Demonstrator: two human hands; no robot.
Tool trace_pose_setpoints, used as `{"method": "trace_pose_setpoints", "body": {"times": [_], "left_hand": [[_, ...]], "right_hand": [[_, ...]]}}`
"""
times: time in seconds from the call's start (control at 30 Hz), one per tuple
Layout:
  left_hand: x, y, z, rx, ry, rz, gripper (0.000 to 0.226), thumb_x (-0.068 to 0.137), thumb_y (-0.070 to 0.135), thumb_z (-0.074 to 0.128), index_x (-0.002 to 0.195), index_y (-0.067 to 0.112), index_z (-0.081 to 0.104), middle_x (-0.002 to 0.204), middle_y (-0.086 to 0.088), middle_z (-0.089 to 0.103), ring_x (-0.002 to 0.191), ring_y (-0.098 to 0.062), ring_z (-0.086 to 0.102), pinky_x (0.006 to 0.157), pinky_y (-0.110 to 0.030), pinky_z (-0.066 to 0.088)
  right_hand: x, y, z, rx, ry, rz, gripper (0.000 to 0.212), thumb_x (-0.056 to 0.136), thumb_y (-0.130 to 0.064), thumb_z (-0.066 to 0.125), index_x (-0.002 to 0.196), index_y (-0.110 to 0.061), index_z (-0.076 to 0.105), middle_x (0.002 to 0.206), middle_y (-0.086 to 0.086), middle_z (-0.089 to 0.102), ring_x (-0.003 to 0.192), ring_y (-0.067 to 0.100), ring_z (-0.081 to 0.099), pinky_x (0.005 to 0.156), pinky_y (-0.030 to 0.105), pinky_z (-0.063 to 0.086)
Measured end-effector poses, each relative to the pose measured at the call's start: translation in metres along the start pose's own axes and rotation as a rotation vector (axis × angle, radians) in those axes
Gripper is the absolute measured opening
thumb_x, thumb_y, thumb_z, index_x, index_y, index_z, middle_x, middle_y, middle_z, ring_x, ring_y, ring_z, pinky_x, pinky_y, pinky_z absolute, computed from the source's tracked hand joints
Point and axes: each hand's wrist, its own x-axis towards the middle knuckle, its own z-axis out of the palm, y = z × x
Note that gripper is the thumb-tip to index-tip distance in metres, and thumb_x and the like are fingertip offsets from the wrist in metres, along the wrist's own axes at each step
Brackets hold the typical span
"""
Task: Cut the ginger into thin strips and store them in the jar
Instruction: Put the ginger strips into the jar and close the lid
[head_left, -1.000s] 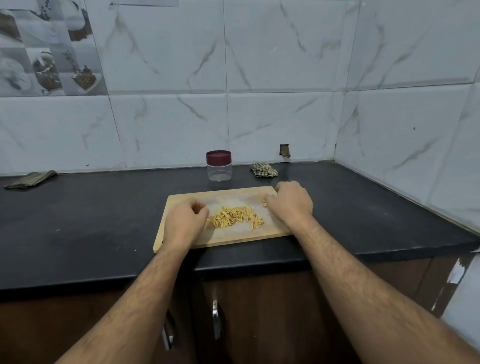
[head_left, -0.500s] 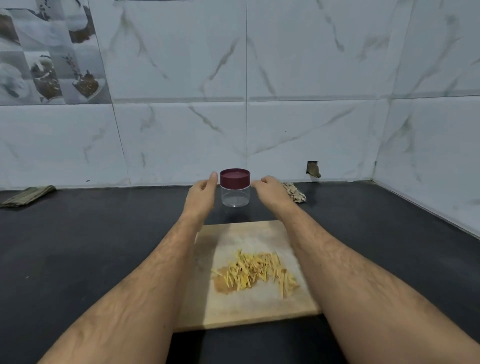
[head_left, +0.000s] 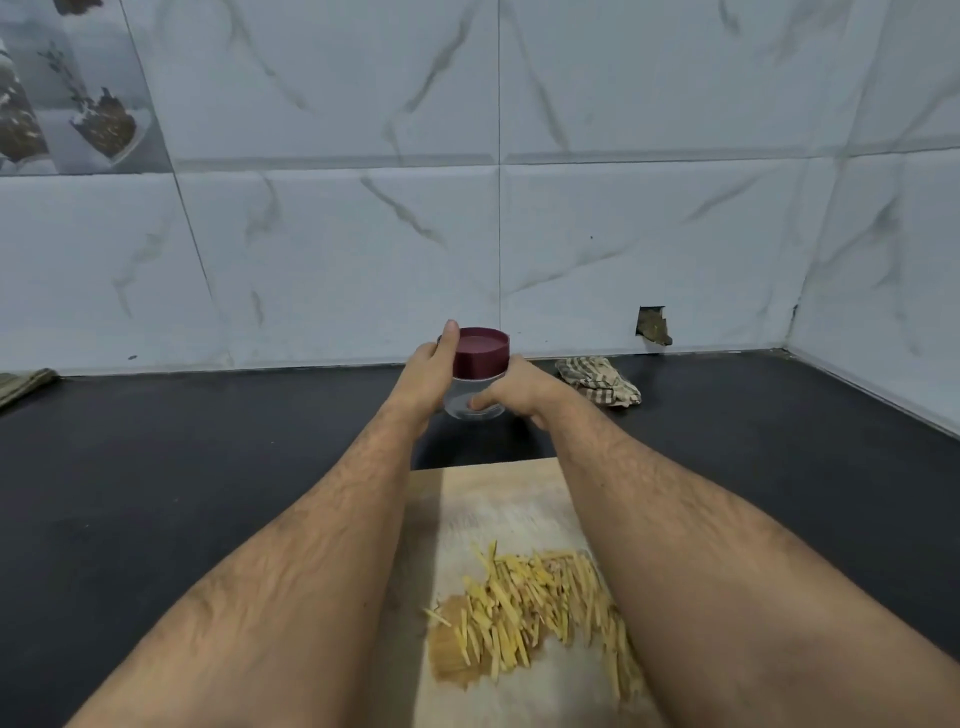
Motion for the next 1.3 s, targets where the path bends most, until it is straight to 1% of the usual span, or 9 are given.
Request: {"method": "trace_pose_setpoints", "body": {"times": [0.17,0.33,0.47,0.63,0.73,0.9,1.07,1.2,1.3], "left_hand": [[-0.021,0.008,-0.009,-0.003,0.039,0.097,0.043,0.098,0.053,0.049,0.114,0.015,0.059,0.098,0.006,0.058,0.088,-0.013,0.053,0.081,-0.031,0.046],[-0.07,0.029,-0.036,-0.014,0.0,0.14,0.046,0.091,0.05,0.063,0.123,0.018,0.059,0.113,0.007,0.063,0.097,-0.009,0.058,0.076,-0.028,0.045],[-0.113,0.045,-0.058,-0.07,-0.065,0.126,0.067,0.086,0.05,0.067,0.139,0.019,0.042,0.121,0.003,0.061,0.099,-0.007,0.062,0.076,-0.028,0.045],[-0.147,0.05,-0.076,-0.174,-0.213,0.167,0.11,0.074,0.031,0.083,0.157,0.021,0.012,0.132,-0.005,0.055,0.102,-0.012,0.066,0.075,-0.022,0.055],[-0.174,0.04,-0.081,-0.117,-0.191,0.22,0.11,0.064,0.033,0.087,0.154,0.021,0.024,0.126,-0.008,0.061,0.105,-0.013,0.067,0.089,-0.023,0.051],[-0.21,0.026,-0.076,-0.052,-0.023,0.3,0.103,0.051,0.04,0.089,0.142,0.025,0.043,0.122,-0.003,0.063,0.108,-0.011,0.065,0.093,-0.022,0.051],[-0.234,0.026,-0.061,-0.086,0.148,0.363,0.095,0.074,0.029,0.085,0.152,0.021,0.031,0.129,0.008,0.053,0.112,0.0,0.054,0.092,-0.015,0.042],[-0.24,0.019,-0.066,-0.206,0.236,0.356,0.08,0.085,0.029,0.076,0.152,0.02,0.031,0.116,0.004,0.065,0.106,0.002,0.061,0.095,-0.02,0.045],[-0.235,0.018,-0.075,-0.218,0.115,0.302,0.098,0.078,0.027,0.083,0.155,0.024,0.021,0.138,0.0,0.051,0.126,-0.008,0.052,0.111,-0.033,0.04]], "right_hand": [[-0.014,0.001,0.004,-0.012,0.192,-0.059,0.096,0.035,-0.051,0.086,0.118,-0.017,0.054,0.106,0.0,0.066,0.099,0.018,0.064,0.089,0.041,0.054],[-0.091,-0.029,0.007,0.142,0.145,-0.208,0.09,0.065,-0.039,0.091,0.126,-0.021,0.027,0.12,0.001,0.053,0.107,0.011,0.057,0.088,0.028,0.05],[-0.139,-0.046,0.023,0.3,0.107,-0.298,0.091,0.06,-0.036,0.092,0.131,-0.024,0.036,0.119,0.002,0.059,0.109,0.013,0.061,0.099,0.039,0.051],[-0.18,-0.045,0.058,0.453,0.097,-0.346,0.087,0.057,-0.03,0.093,0.129,-0.025,0.045,0.116,-0.001,0.068,0.105,0.008,0.066,0.095,0.034,0.054],[-0.211,-0.043,0.083,0.45,0.182,-0.356,0.083,0.065,-0.02,0.091,0.132,-0.024,0.041,0.115,-0.008,0.065,0.097,-0.008,0.062,0.08,0.011,0.05],[-0.231,-0.044,0.122,0.321,0.383,-0.306,0.12,0.05,-0.046,0.087,0.15,-0.025,0.023,0.135,-0.005,0.054,0.122,0.014,0.054,0.1,0.038,0.051],[-0.241,-0.049,0.122,0.209,0.498,-0.332,0.128,0.061,-0.038,0.088,0.157,-0.021,0.006,0.147,0.0,0.04,0.135,0.018,0.04,0.109,0.04,0.042],[-0.24,-0.046,0.102,0.23,0.486,-0.253,0.14,0.06,-0.04,0.092,0.157,-0.021,-0.007,0.153,0.004,0.037,0.142,0.021,0.033,0.116,0.041,0.032],[-0.243,-0.042,0.092,0.186,0.41,-0.268,0.144,0.059,-0.038,0.092,0.156,-0.022,-0.014,0.141,-0.003,0.048,0.133,0.016,0.043,0.109,0.031,0.038]]}}
